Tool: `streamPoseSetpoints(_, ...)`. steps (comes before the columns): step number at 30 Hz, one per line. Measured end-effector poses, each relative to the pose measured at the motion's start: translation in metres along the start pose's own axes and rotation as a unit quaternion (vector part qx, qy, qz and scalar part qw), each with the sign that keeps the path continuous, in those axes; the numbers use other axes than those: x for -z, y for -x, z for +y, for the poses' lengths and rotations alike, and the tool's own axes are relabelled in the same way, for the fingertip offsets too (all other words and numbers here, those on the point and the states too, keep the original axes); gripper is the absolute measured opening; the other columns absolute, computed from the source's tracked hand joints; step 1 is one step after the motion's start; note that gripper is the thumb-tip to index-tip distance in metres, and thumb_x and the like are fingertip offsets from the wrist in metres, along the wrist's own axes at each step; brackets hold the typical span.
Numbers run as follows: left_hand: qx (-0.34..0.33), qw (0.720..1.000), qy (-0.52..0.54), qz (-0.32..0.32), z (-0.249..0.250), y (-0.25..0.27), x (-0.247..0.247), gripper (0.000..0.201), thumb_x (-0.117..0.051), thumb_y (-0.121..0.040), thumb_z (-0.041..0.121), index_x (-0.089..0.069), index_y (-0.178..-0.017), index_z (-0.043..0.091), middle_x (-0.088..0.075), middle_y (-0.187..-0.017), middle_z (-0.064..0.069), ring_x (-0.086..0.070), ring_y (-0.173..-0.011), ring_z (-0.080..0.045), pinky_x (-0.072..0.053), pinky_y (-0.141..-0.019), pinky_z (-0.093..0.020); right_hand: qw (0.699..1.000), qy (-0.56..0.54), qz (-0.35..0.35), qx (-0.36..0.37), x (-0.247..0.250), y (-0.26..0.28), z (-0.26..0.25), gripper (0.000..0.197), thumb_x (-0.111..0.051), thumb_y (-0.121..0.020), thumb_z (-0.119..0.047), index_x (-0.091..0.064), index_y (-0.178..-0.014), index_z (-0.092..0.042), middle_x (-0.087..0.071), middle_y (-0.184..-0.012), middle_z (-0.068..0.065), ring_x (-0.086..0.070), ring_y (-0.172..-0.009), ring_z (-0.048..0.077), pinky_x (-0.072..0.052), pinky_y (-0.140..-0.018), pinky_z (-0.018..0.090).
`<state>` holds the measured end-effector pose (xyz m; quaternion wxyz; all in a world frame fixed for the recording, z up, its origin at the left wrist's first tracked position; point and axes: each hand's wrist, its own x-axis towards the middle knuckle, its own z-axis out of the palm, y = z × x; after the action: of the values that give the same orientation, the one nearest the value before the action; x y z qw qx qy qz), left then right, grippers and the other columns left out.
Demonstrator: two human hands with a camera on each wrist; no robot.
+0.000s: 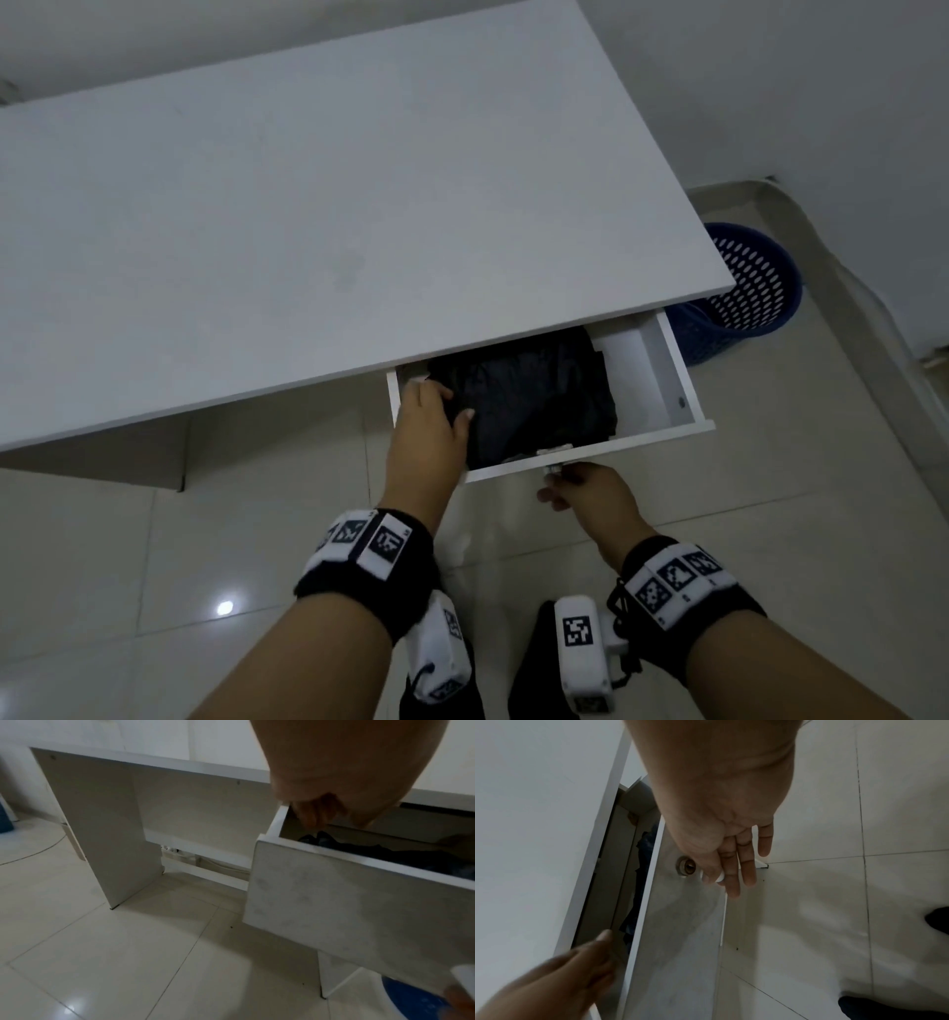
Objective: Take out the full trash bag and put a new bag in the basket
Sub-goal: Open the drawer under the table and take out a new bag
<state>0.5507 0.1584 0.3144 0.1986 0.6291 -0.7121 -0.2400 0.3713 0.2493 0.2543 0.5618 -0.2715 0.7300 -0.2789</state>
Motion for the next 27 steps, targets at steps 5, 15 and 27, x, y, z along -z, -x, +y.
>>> streamPoseSetpoints(5,0.17,0.978,-0.048,-0.111,0.014,-0.011,-0.015,0.07,-0.072,-0.084,0.038,-0.036,-0.128,-0.003,-0.045,-0.126,-0.022,-0.057,-0.108,-0.035,-0.048,-0.085,-0.036,1.0,0.003,-0.019,-0.001,0.003,0.0,-0.002,0.013,-0.053,-0.095,-0.014,-0.065,-0.096,-0.01,-0.072,-0.081,-0.002,-0.062,-0.076,0.019,-0.046,-0.07,0.026)
streamPoseSetpoints(15,0.253,0.952,0.033,-0.169,0.009,-0.024,-0.028,0.027,-0.076,-0.079,0.016,-0.06,-0.095,0.0,-0.064,-0.093,-0.012,-0.062,-0.093,-0.028,-0.044,-0.06,-0.02,0.999,0.008,-0.026,-0.017,0.004,-0.003,-0.002,0.013,-0.049,-0.096,-0.012,-0.062,-0.094,-0.013,-0.07,-0.078,-0.005,-0.061,-0.074,0.017,-0.048,-0.072,0.027)
streamPoseSetpoints(27,0.159,0.89,0.282,-0.321,0.029,-0.02,0.062,0.027,-0.069,-0.075,0.008,-0.067,-0.101,0.002,-0.073,-0.099,-0.015,-0.071,-0.093,-0.028,-0.057,-0.09,-0.04,1.0,0.013,-0.017,-0.004,0.007,0.015,-0.018,0.014,-0.053,-0.094,-0.014,-0.067,-0.092,-0.012,-0.073,-0.075,-0.005,-0.066,-0.07,0.014,-0.05,-0.075,0.028)
